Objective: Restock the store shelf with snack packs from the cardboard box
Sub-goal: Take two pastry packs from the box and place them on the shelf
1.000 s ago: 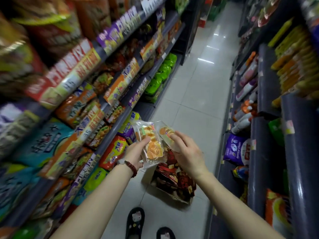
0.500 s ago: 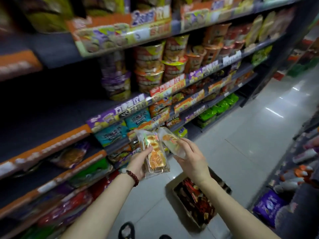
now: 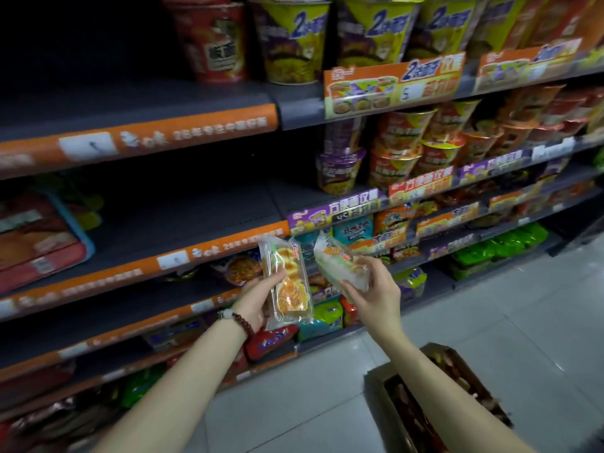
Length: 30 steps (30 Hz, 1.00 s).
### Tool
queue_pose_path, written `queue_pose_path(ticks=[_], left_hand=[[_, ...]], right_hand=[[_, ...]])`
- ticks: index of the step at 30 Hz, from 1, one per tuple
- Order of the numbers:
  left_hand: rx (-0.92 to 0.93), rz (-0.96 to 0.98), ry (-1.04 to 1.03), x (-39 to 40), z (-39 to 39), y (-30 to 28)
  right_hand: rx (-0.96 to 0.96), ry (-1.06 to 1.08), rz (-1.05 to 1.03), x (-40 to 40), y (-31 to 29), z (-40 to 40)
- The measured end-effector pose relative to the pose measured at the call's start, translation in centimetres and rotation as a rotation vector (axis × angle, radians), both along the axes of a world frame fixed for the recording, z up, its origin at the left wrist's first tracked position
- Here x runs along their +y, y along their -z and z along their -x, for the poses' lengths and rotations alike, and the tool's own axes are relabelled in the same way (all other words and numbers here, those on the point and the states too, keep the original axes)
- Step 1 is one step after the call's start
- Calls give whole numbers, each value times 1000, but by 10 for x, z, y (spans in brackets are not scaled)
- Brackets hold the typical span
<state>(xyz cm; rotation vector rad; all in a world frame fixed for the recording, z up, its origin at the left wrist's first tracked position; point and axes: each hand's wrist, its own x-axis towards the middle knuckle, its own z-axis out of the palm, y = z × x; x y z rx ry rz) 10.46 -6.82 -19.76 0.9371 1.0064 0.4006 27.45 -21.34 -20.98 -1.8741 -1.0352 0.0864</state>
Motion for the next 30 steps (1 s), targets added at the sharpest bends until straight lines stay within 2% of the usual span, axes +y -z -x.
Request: queue_pose_path(ticks=[9, 20, 24, 30], left_hand=[[-74, -64, -131, 47, 57, -31], [-49, -50, -274, 97, 8, -59], [-110, -62, -289, 126, -10, -63], [-85, -74, -216, 150, -16, -60]], right_hand=[[-47, -180, -73, 65, -27, 40], [-118, -199, -130, 121, -63, -16], [-230, -197, -81, 152, -62, -30], [-97, -143, -32, 173, -36, -31]])
